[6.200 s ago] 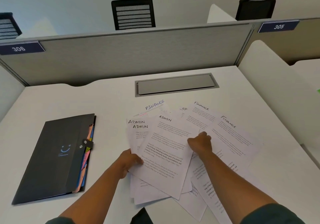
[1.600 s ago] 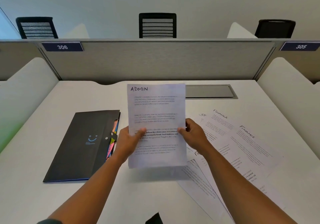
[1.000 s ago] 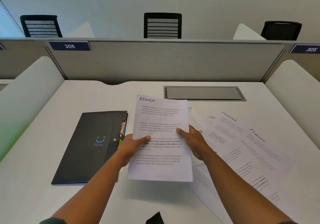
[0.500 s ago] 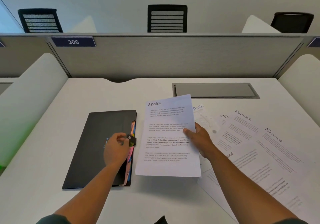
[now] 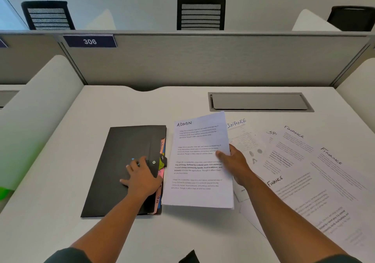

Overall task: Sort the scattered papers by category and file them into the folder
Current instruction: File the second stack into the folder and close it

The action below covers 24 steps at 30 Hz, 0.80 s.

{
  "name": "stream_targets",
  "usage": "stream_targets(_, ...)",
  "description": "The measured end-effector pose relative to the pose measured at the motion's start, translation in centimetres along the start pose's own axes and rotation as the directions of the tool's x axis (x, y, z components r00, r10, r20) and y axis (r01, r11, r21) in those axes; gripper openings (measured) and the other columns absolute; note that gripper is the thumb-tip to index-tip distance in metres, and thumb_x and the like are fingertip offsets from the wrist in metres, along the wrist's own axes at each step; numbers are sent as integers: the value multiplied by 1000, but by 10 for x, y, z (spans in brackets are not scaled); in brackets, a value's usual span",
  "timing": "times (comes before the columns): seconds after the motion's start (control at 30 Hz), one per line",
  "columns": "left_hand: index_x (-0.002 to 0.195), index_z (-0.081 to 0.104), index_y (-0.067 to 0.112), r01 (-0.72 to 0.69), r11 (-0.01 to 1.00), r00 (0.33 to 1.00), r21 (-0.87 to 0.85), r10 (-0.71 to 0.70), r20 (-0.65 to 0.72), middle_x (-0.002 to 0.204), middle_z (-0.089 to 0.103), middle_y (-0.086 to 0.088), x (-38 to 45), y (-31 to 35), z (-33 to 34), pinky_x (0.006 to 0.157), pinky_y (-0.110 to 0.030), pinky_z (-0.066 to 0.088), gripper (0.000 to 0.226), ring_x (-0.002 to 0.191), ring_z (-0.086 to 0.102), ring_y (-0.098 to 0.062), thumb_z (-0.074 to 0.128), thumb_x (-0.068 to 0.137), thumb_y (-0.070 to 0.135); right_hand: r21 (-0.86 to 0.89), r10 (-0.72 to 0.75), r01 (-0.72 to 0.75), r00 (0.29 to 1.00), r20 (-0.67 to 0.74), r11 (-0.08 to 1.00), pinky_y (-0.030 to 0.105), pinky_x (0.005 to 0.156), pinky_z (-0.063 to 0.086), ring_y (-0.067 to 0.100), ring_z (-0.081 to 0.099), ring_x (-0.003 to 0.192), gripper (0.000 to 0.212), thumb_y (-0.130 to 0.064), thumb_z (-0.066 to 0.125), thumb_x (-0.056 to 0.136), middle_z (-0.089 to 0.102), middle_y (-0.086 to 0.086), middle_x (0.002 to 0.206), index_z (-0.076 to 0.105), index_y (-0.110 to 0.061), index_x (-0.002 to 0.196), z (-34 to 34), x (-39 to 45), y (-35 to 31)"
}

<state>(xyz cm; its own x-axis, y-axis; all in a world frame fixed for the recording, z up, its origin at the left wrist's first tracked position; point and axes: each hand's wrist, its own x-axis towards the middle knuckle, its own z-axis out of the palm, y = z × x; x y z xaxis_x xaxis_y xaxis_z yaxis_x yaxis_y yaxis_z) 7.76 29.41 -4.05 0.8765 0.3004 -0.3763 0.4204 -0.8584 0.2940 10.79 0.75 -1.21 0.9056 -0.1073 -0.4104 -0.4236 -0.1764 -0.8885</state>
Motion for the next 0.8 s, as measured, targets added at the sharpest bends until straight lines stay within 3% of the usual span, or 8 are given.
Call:
stream_targets(0.1, 148, 16, 15, 16, 1000, 998, 18, -17, 62, 153, 25, -18, 0, 5, -6, 104, -65, 37, 84, 139, 30, -46, 66, 86, 39, 9, 3, -3, 1000, 2, 1000, 33, 77, 55, 18, 67, 96, 29, -27, 59, 95, 68, -2, 111, 57, -24, 123, 4, 0, 2)
stream_targets(0.17, 143, 20, 10, -28, 1000, 998, 9, 27, 63, 139, 43, -19, 0, 9, -11, 91, -51, 51, 71, 120, 53, -42, 62, 88, 25, 0, 7, -7, 1000, 4, 1000, 40, 84, 56, 21, 67, 98, 30, -27, 59, 95, 68, -1, 113, 57, -23, 125, 5, 1, 3)
stream_targets(0.27, 132, 27, 10, -102, 995, 995, -11, 102, -2, 98, 60, -9, -1, 13, -20, 67, -40, 50, 51, 84, 64, -31, 54, 89, 11, -11, 8, -8, 1000, 3, 1000, 40, 85, 56, 21, 67, 97, 30, -28, 60, 94, 68, 0, 113, 57, -23, 124, 6, 1, 4)
stream_targets(0.33, 128, 27, 12, -140, 990, 990, 20, 140, -26, 83, 59, -4, -2, 14, -25, 62, -38, 49, 47, 72, 62, -26, 53, 89, 8, -6, 1, -1, 1000, 4, 1000, 33, 77, 56, 17, 67, 95, 28, -27, 60, 94, 68, -1, 112, 58, -25, 122, 7, 1, 4)
stream_targets(0.47, 121, 29, 20, -184, 983, 980, 23, 185, -72, 83, 60, -5, -4, 11, -36, 59, -37, 53, 43, 67, 62, -22, 51, 88, 3, 23, -6, 5, 1000, 11, 1000, 25, 67, 52, 12, 66, 92, 23, -27, 60, 94, 68, -3, 111, 57, -29, 117, 10, 2, 1)
stream_targets(0.63, 116, 28, 28, -178, 983, 977, -36, 172, -123, 79, 59, -1, -4, 4, -45, 45, -29, 42, 44, 61, 60, -17, 51, 87, 5, 103, -7, 5, 1000, 11, 995, 45, 93, 54, 23, 66, 104, 32, -22, 61, 94, 67, 1, 118, 57, -20, 126, 18, 7, -3)
stream_targets(0.8, 120, 28, 30, -191, 974, 973, -120, 172, -153, 93, 58, 10, -3, -6, -48, 47, -26, 40, 45, 63, 59, -11, 53, 87, 12, 119, -15, 16, 1000, -14, 993, 36, 85, 53, 21, 64, 102, 29, -20, 59, 95, 66, -1, 112, 56, -23, 123, 37, 10, -16)
